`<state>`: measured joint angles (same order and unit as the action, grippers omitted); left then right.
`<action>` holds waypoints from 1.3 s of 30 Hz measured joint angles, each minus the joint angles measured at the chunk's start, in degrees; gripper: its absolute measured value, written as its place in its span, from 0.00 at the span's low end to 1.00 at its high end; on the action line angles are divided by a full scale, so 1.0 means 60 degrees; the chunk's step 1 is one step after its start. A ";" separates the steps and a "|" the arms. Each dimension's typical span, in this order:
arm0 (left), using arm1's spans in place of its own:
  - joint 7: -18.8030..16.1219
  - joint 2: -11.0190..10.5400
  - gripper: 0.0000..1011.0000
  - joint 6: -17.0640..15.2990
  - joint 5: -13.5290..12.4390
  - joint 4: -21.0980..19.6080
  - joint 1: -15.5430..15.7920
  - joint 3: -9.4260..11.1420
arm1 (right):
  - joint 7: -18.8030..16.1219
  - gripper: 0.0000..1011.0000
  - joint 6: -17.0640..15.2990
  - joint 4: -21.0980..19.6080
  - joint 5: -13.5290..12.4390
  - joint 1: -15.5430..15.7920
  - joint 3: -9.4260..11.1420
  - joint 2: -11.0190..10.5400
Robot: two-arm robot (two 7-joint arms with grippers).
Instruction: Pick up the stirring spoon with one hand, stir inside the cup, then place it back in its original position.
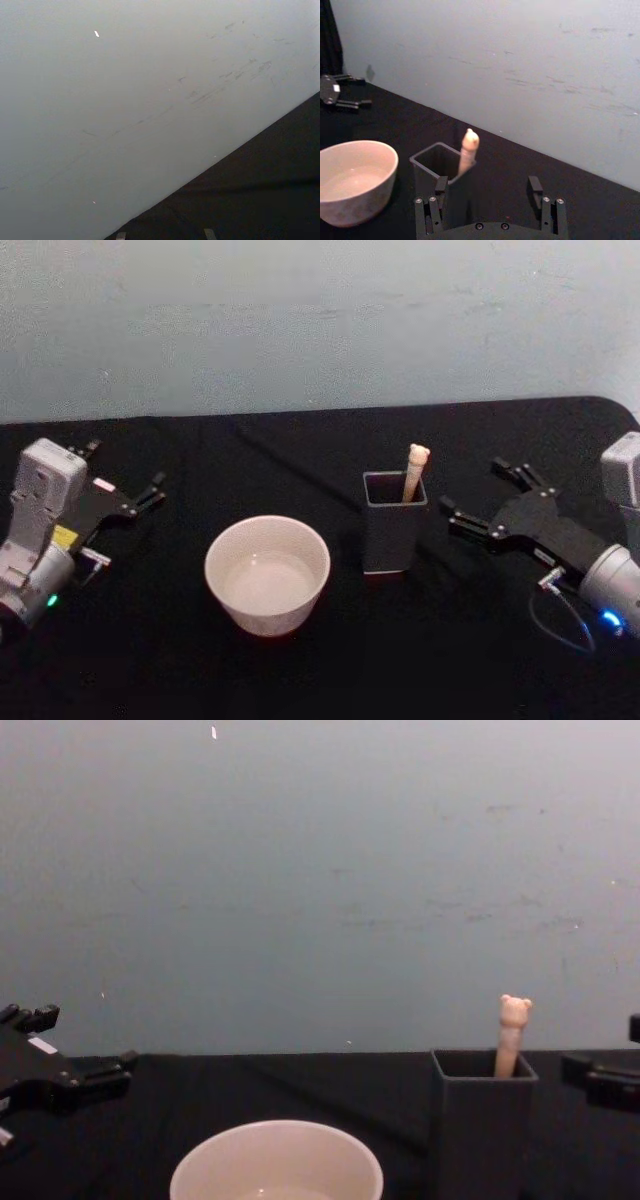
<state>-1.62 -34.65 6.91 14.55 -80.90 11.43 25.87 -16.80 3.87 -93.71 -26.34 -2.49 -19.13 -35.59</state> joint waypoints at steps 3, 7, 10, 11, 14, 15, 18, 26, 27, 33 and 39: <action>0.0000 0.0000 0.99 0.0000 0.0000 0.0000 0.0000 -0.0001 | -0.0078 0.99 -0.0039 0.0009 0.0018 -0.0048 -0.0017 0.0102; 0.0000 0.0000 0.99 0.0000 0.0000 0.0001 0.0001 0.0000 | -0.0193 0.99 -0.0092 0.0130 0.0115 -0.0171 -0.0063 0.0320; 0.0000 0.0000 0.99 0.0000 -0.0001 0.0000 0.0001 0.0000 | -0.0242 0.99 -0.0142 0.0236 0.0159 -0.0275 -0.0090 0.0448; 0.0000 0.0000 0.99 0.0000 0.0000 0.0001 0.0000 0.0000 | -0.0291 0.99 -0.0199 0.0320 0.0172 -0.0350 -0.0104 0.0535; 0.0000 0.0000 0.99 0.0000 -0.0001 0.0000 0.0000 0.0000 | -0.0360 0.99 -0.0300 0.0472 0.0173 -0.0500 -0.0122 0.0688; 0.0000 0.0000 0.99 0.0000 0.0000 0.0000 0.0000 0.0000 | -0.0392 0.99 -0.0344 0.0572 0.0192 -0.0600 -0.0136 0.0788; 0.0000 0.0000 0.99 0.0001 0.0000 0.0000 0.0000 0.0000 | -0.0498 0.99 -0.0405 0.0773 0.0223 -0.0802 -0.0165 0.0972; 0.0000 0.0000 0.99 0.0001 0.0000 0.0001 0.0000 -0.0001 | -0.0755 0.99 -0.0547 0.1175 0.0370 -0.1267 -0.0223 0.1354; 0.0000 0.0000 0.99 0.0000 0.0000 0.0000 0.0001 0.0000 | -0.0797 0.99 -0.0586 0.1240 0.0402 -0.1334 -0.0226 0.1414; 0.0000 0.0000 0.99 0.0001 0.0000 0.0001 0.0000 0.0000 | -0.0908 0.99 -0.0777 0.1439 0.0453 -0.1492 -0.0213 0.1599; 0.0000 0.0000 0.99 0.0001 0.0000 0.0000 0.0000 0.0000 | -0.1011 0.99 -0.0901 0.1571 0.0494 -0.1570 -0.0125 0.1734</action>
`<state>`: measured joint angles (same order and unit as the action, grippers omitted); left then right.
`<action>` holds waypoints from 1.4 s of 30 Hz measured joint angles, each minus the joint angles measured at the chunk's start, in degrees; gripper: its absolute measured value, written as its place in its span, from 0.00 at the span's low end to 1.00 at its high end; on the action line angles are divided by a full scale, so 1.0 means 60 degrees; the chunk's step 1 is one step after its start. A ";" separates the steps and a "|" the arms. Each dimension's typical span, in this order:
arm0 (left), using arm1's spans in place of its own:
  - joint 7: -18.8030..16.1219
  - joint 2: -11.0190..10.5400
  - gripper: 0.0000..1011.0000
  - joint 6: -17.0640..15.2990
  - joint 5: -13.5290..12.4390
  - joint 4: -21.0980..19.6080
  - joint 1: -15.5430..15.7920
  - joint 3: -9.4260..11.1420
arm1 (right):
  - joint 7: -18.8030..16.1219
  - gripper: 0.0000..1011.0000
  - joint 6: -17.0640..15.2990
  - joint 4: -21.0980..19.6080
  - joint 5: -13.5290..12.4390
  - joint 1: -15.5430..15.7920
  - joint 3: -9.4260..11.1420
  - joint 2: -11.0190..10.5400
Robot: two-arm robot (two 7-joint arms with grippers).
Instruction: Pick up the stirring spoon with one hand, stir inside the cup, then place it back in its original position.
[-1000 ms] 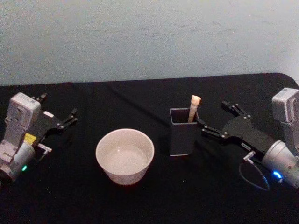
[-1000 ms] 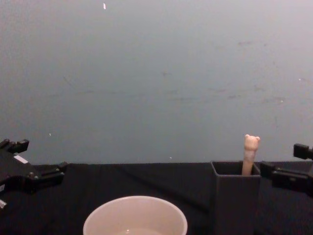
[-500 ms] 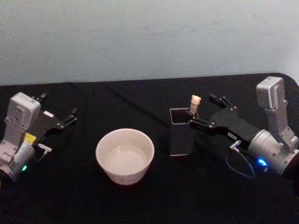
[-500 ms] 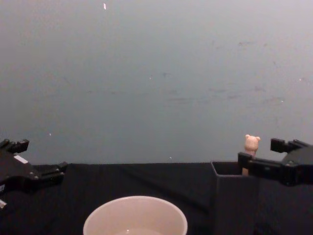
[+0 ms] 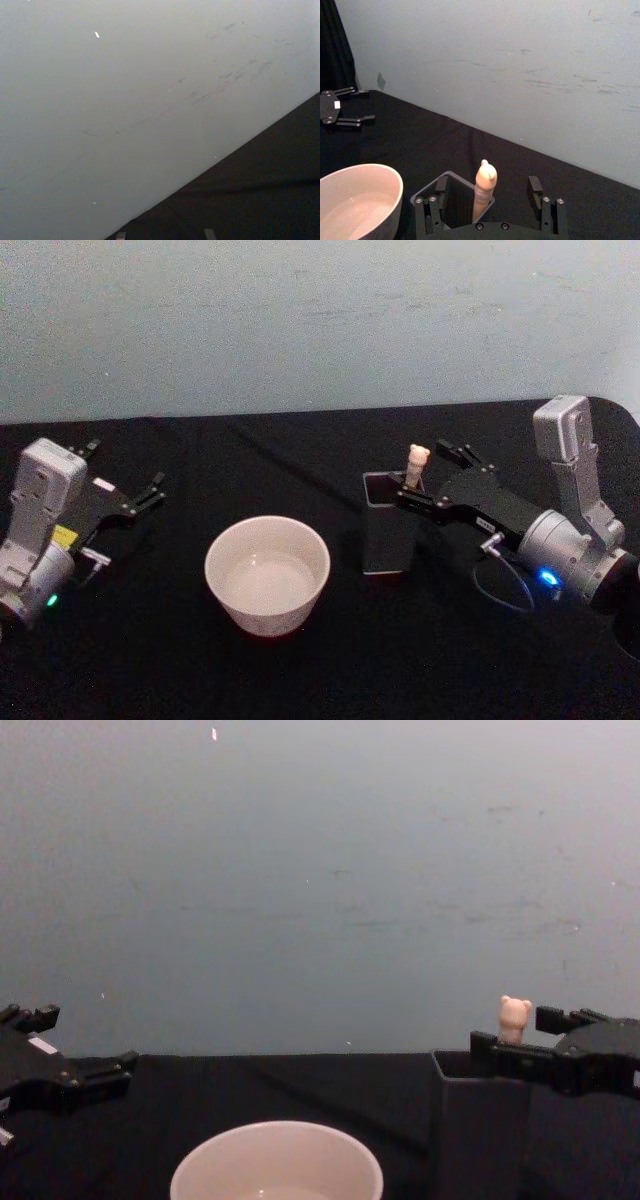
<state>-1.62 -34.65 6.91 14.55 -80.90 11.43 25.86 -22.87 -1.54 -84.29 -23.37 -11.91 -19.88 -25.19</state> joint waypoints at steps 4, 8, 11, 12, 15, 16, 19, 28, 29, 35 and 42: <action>0.0000 0.0000 0.99 0.0000 0.0000 0.0000 0.0000 0.0000 | -0.0039 0.99 -0.0041 0.0043 0.0009 -0.0035 0.0050 0.0056; 0.0000 0.0000 0.99 0.0000 0.0000 0.0000 0.0000 0.0000 | -0.0101 0.99 -0.0060 0.0076 0.0012 -0.0070 0.0089 0.0101; 0.0000 0.0000 0.99 0.0000 0.0000 0.0000 0.0000 0.0000 | -0.0165 0.99 -0.0068 0.0096 0.0011 -0.0083 0.0101 0.0120; 0.0000 0.0000 0.99 0.0000 0.0000 0.0000 0.0000 0.0000 | -0.0165 0.99 -0.0068 0.0096 0.0011 -0.0083 0.0101 0.0120; 0.0000 0.0000 0.99 0.0000 0.0000 0.0000 0.0000 0.0000 | -0.0187 0.99 -0.0072 0.0103 0.0008 -0.0088 0.0109 0.0124; 0.0000 0.0000 0.99 0.0000 0.0000 0.0000 0.0000 0.0000 | -0.0186 0.99 -0.0071 0.0103 0.0008 -0.0088 0.0109 0.0123; 0.0000 0.0000 0.99 0.0000 0.0000 0.0000 0.0000 0.0000 | -0.0182 0.99 -0.0072 0.0102 0.0006 -0.0087 0.0111 0.0123; 0.0000 0.0000 0.99 0.0000 0.0000 0.0000 -0.0001 0.0000 | -0.0170 0.99 -0.0071 0.0094 -0.0002 -0.0081 0.0111 0.0115; 0.0000 0.0000 0.99 0.0000 0.0000 0.0000 0.0000 0.0000 | -0.0169 0.99 -0.0071 0.0093 -0.0003 -0.0080 0.0112 0.0114; 0.0000 0.0000 0.99 0.0000 0.0000 0.0000 0.0000 0.0000 | -0.0159 0.93 -0.0068 0.0088 -0.0008 -0.0076 0.0111 0.0109; 0.0000 0.0000 0.99 0.0000 0.0000 0.0000 0.0000 0.0000 | -0.0152 0.76 -0.0064 0.0083 -0.0009 -0.0071 0.0110 0.0108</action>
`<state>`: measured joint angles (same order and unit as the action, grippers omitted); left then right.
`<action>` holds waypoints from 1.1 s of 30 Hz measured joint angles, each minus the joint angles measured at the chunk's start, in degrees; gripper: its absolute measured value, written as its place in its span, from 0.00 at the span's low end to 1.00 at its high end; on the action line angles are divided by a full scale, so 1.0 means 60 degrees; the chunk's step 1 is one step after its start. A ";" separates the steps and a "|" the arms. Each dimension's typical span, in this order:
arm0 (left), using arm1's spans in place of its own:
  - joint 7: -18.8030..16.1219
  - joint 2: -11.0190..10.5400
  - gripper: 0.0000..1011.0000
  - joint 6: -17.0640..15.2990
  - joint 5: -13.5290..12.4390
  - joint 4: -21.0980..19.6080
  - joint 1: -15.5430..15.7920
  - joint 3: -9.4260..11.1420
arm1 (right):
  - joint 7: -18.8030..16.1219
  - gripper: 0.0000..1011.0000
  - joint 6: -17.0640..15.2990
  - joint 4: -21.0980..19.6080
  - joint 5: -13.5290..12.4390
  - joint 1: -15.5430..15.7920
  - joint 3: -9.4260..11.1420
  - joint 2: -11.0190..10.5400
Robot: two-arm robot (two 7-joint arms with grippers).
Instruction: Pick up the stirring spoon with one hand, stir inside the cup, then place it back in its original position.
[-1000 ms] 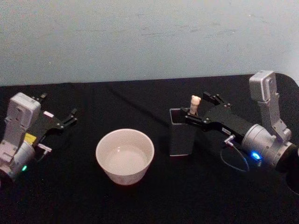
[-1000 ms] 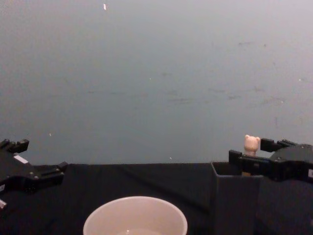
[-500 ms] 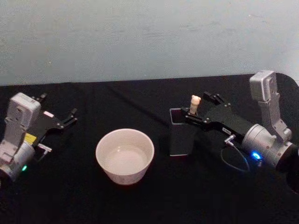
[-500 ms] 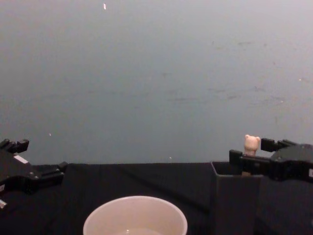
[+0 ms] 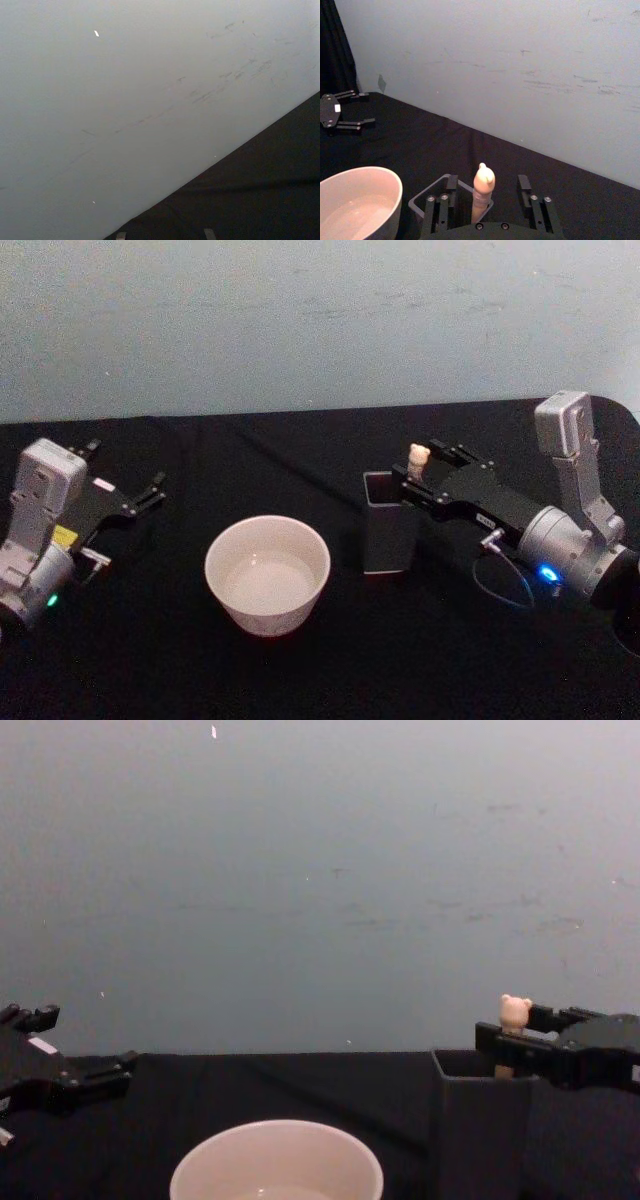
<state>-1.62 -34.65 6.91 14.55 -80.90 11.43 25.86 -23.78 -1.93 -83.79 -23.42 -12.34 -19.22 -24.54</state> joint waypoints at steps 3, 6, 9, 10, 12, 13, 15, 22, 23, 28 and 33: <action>0.0000 0.0000 0.99 0.0000 0.0000 0.0000 0.0000 0.0000 | 0.0004 0.67 0.0002 0.0000 0.0000 0.0000 0.0000 0.0000; 0.0000 0.0000 0.99 0.0000 0.0000 0.0000 0.0000 0.0000 | 0.0008 0.57 0.0004 0.0000 0.0000 0.0000 0.0000 0.0000; 0.0000 0.0000 0.99 0.0000 0.0000 0.0001 0.0000 0.0000 | 0.0009 0.47 0.0006 0.0000 0.0000 0.0001 0.0000 -0.0001; 0.0000 0.0000 0.99 0.0000 0.0000 0.0000 0.0000 0.0001 | 0.0009 0.45 0.0006 0.0000 0.0000 0.0000 -0.0001 0.0000; 0.0000 0.0000 0.99 0.0000 0.0000 0.0000 0.0000 0.0001 | 0.0009 0.37 0.0007 0.0000 0.0000 0.0001 0.0000 0.0000; 0.0000 0.0000 0.99 0.0000 0.0000 0.0000 0.0000 0.0000 | 0.0009 0.35 0.0008 0.0000 0.0000 0.0001 0.0000 0.0000; 0.0000 0.0000 0.99 0.0000 0.0000 0.0000 0.0000 0.0000 | 0.0009 0.29 0.0008 0.0000 0.0000 0.0000 -0.0001 0.0000; 0.0000 0.0000 0.99 0.0000 0.0000 0.0000 0.0000 0.0000 | 0.0007 0.21 0.0009 -0.0001 -0.0002 0.0001 -0.0001 0.0000; 0.0001 0.0000 0.99 0.0000 0.0000 0.0000 0.0000 0.0000 | 0.0007 0.21 0.0009 -0.0001 -0.0002 0.0000 -0.0001 0.0000; 0.0000 0.0000 0.99 0.0000 0.0000 0.0000 0.0000 0.0000 | 0.0007 0.21 0.0010 -0.0001 -0.0002 0.0000 -0.0001 0.0000; 0.0001 0.0000 0.99 0.0000 0.0000 0.0000 0.0000 0.0001 | 0.0008 0.21 0.0010 0.0000 0.0000 0.0000 0.0000 0.0000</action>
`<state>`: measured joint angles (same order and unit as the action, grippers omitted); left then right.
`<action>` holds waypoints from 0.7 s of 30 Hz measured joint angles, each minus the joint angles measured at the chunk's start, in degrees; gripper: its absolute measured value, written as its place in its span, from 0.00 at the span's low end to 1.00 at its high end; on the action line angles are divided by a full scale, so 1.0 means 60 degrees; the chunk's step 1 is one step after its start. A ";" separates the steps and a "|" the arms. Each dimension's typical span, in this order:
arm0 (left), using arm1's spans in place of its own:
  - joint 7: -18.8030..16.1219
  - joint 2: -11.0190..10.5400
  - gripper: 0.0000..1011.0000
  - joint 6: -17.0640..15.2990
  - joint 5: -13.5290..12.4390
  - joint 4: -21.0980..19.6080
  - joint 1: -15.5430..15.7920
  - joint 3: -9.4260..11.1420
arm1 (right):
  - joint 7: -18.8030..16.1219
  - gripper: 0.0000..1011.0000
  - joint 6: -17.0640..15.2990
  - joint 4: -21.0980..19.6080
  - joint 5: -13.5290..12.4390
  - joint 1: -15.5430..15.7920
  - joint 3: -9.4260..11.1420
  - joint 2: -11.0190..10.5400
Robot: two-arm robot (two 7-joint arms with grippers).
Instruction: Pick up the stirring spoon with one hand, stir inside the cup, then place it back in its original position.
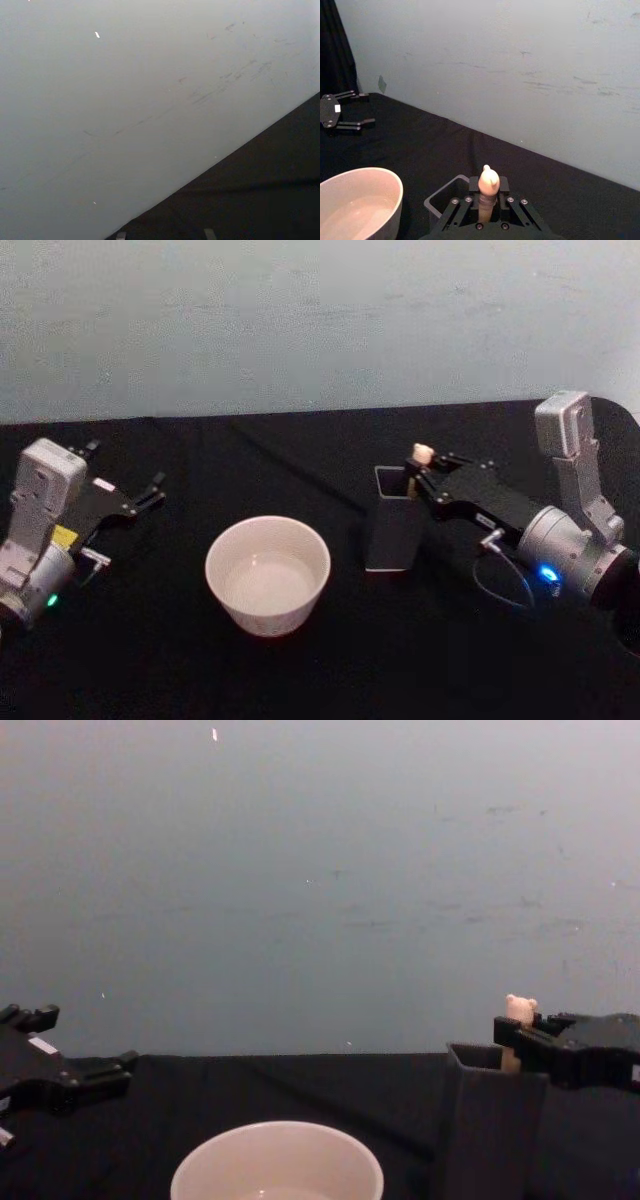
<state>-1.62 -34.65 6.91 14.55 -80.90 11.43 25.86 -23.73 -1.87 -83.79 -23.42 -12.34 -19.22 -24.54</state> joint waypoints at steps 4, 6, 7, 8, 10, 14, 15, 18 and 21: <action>0.0000 0.0000 0.99 0.0000 0.0000 0.0000 -0.0001 -0.0001 | -0.0042 0.21 -0.0004 -0.0019 0.0001 0.0000 0.0000 -0.0016; 0.0000 0.0000 0.99 0.0001 0.0000 0.0000 0.0000 0.0000 | -0.0100 0.21 -0.0023 -0.0063 -0.0019 0.0009 0.0000 -0.0038; 0.0000 0.0000 0.99 0.0000 0.0000 0.0000 0.0000 0.0000 | -0.0151 0.21 -0.0061 -0.0111 -0.0067 0.0021 0.0006 -0.0058; 0.0000 0.0000 0.99 0.0001 0.0000 0.0000 0.0000 -0.0001 | -0.0177 0.21 -0.0084 -0.0142 -0.0098 0.0026 0.0010 -0.0069; 0.0000 0.0000 0.99 0.0001 0.0000 0.0000 0.0000 0.0000 | -0.0216 0.21 -0.0137 -0.0215 -0.0166 0.0041 0.0023 -0.0090; 0.0000 0.0000 0.99 0.0001 0.0000 0.0000 0.0000 0.0000 | -0.0374 0.21 -0.0431 -0.0498 -0.0527 0.0105 0.0103 -0.0199; 0.0000 0.0000 0.99 0.0001 0.0000 0.0000 0.0000 -0.0001 | -0.0395 0.21 -0.0469 -0.0546 -0.0579 0.0115 0.0112 -0.0221; 0.0000 0.0000 0.99 0.0000 0.0000 0.0000 0.0000 0.0000 | -0.0434 0.21 -0.0606 -0.0728 -0.0793 0.0154 0.0142 -0.0312; 0.0000 0.0000 0.99 0.0000 0.0000 0.0000 0.0000 0.0000 | -0.0457 0.21 -0.0722 -0.0898 -0.0991 0.0185 0.0175 -0.0411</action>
<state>-1.62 -34.64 6.91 14.55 -80.90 11.43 25.86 -26.47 -6.20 -89.17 -29.37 -11.23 -18.17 -27.01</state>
